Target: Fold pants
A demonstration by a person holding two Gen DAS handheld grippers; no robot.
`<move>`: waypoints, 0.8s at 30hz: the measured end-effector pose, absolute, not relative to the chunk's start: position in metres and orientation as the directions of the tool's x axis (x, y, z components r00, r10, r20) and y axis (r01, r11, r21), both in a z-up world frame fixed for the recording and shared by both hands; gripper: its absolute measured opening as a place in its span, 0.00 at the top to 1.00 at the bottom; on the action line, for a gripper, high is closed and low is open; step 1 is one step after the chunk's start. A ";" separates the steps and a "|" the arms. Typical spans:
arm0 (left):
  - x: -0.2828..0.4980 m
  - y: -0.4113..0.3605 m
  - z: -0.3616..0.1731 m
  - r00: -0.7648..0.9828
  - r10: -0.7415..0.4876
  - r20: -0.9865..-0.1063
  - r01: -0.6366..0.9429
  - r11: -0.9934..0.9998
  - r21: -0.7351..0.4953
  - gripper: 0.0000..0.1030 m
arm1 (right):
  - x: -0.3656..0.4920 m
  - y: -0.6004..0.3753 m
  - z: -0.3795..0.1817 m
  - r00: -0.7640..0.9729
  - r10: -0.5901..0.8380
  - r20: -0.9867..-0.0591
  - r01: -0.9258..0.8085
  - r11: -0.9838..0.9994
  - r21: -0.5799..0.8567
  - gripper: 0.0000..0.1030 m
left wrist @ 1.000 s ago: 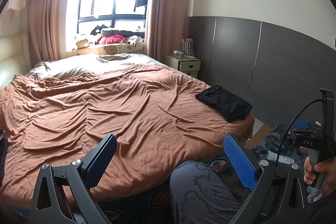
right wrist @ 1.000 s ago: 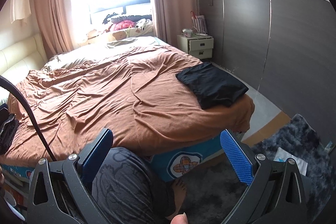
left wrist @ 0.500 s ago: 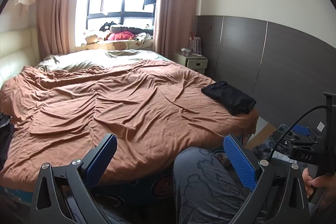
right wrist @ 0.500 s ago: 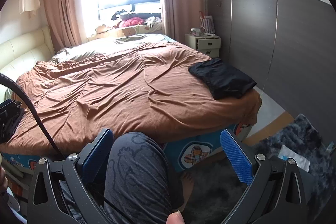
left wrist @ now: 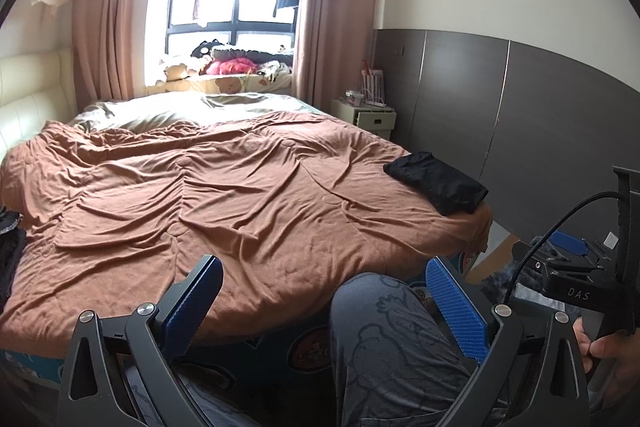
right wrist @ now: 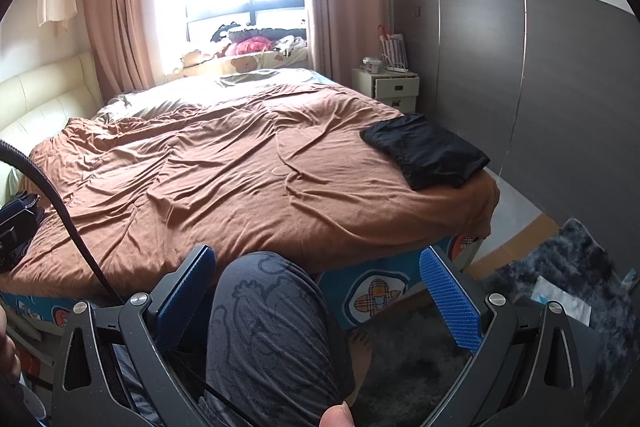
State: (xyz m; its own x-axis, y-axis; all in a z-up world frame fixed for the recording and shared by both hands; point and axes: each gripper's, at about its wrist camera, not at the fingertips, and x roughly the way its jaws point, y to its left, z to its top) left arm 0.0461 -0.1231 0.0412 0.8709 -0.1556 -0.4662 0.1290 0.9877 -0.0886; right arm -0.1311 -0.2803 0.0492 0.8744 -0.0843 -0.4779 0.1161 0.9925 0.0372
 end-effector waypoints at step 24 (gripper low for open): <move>0.035 -0.114 0.047 0.894 -0.117 -0.432 0.088 0.992 -0.086 0.00 | -0.143 -0.274 0.050 0.884 -0.059 -0.464 0.089 0.995 0.043 0.00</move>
State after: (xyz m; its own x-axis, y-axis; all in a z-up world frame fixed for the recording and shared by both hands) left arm 0.0345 -0.1142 0.0469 0.8942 -0.1173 -0.4321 0.0884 0.9923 -0.0863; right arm -0.1426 -0.2741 0.0498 0.8837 -0.0591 -0.4644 0.0894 0.9950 0.0434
